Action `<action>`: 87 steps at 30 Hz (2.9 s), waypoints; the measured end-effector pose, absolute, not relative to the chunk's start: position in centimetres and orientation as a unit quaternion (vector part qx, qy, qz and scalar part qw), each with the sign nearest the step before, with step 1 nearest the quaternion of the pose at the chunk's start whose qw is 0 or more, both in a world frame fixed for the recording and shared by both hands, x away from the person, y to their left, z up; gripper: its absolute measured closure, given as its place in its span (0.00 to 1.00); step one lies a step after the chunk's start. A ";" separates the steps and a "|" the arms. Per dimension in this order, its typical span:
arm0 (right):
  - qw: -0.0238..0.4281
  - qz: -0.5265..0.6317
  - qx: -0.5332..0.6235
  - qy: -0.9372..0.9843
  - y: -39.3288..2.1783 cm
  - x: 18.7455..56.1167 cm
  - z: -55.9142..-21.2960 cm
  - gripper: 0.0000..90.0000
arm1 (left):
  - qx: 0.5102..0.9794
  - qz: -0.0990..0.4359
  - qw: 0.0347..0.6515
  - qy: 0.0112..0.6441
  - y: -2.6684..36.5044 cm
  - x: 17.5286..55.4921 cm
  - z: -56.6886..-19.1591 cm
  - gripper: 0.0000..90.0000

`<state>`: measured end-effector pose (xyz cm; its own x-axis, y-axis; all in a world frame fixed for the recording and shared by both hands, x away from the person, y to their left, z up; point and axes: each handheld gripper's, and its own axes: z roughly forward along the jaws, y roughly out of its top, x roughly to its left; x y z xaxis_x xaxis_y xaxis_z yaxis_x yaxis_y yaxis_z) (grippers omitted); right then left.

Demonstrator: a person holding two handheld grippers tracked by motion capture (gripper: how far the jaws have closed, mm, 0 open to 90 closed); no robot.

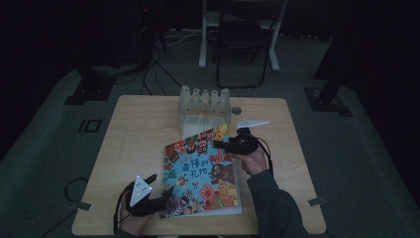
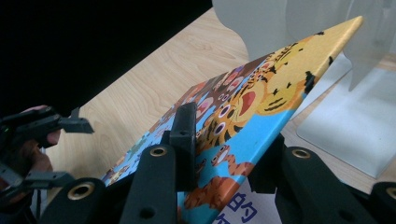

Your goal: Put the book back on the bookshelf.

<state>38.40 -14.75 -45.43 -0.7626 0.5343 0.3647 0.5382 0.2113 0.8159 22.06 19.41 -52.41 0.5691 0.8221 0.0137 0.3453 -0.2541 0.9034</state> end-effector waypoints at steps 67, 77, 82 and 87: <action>-0.091 -0.598 -0.228 -0.763 -17.3 33.5 -43.5 0.76 | 0.735 0.137 0.514 0.421 23.0 33.6 -50.4 0.32; -0.098 -0.605 -0.211 -0.761 -17.3 33.1 -43.2 0.76 | 0.728 0.122 0.533 0.413 23.1 34.0 -49.9 0.32; -0.104 -0.610 -0.200 -0.760 -17.4 32.9 -43.2 0.76 | 0.728 0.121 0.538 0.407 23.1 34.0 -49.6 0.32; -0.108 -0.613 -0.190 -0.759 -17.4 32.8 -43.1 0.76 | 0.725 0.113 0.548 0.401 23.1 34.0 -49.4 0.33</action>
